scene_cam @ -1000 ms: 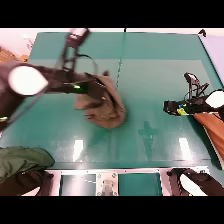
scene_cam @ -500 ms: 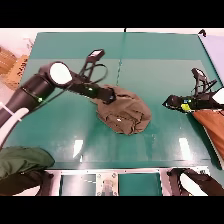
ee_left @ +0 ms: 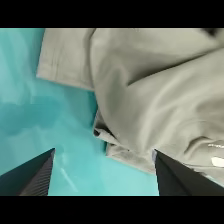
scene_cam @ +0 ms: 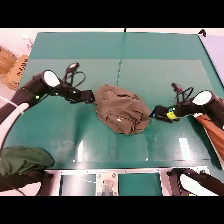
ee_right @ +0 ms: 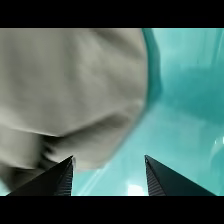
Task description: Fold the shirts.
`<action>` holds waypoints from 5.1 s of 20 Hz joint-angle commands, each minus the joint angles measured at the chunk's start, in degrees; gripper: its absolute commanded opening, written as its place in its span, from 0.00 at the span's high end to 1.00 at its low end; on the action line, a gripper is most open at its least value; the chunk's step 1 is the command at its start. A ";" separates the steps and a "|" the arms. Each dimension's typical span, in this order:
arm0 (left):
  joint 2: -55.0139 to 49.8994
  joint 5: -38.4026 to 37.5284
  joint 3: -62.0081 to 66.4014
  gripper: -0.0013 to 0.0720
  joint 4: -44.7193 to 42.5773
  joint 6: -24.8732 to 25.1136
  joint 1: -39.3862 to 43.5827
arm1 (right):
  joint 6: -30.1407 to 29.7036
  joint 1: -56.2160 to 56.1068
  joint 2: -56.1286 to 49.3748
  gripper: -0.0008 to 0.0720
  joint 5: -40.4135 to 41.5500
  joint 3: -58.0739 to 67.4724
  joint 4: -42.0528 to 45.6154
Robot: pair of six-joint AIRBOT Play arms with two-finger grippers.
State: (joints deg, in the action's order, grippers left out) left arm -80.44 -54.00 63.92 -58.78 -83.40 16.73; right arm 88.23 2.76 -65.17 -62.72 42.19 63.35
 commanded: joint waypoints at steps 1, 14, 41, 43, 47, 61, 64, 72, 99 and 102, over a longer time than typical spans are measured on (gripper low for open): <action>-5.29 2.12 -1.44 0.00 12.02 7.04 1.64 | -0.59 -0.90 -4.00 0.29 3.06 -5.38 -1.90; -11.87 -0.04 1.97 0.94 15.43 11.50 7.52 | -15.02 -0.81 -11.30 0.97 6.29 -4.55 -15.56; 16.61 -30.08 43.41 0.94 0.55 8.33 -3.80 | -16.96 0.44 16.52 0.96 -2.89 45.86 -3.02; 14.51 -29.51 35.80 0.94 0.57 8.46 -3.80 | -16.98 -3.48 12.02 0.96 -2.34 39.26 -3.30; 9.09 -17.68 13.97 0.94 0.66 13.07 -3.80 | -18.40 -12.31 -0.76 0.96 7.02 26.77 -3.34; -7.06 -11.85 13.09 0.16 -0.42 11.82 -17.75 | -4.31 2.91 -6.10 0.49 -3.08 22.18 -0.31; -7.06 -17.55 13.09 0.15 -0.07 10.54 -21.81 | 2.08 10.51 0.98 0.31 -4.68 12.68 6.78; -7.02 -19.58 0.17 0.15 9.07 10.36 -11.21 | 0.00 12.37 3.17 0.30 0.50 -12.55 -2.51; 2.10 -19.82 6.73 0.94 9.75 9.99 -13.92 | -15.17 9.42 1.49 0.55 5.20 -2.21 -23.78; 2.10 -18.01 6.73 0.94 9.62 10.03 -13.92 | -14.82 -0.22 -0.37 0.55 9.88 -2.23 -25.03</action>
State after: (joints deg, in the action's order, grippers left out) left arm -78.54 -71.75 70.48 -48.71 -73.69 3.27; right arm 74.81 9.26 -64.34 -54.11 39.90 42.61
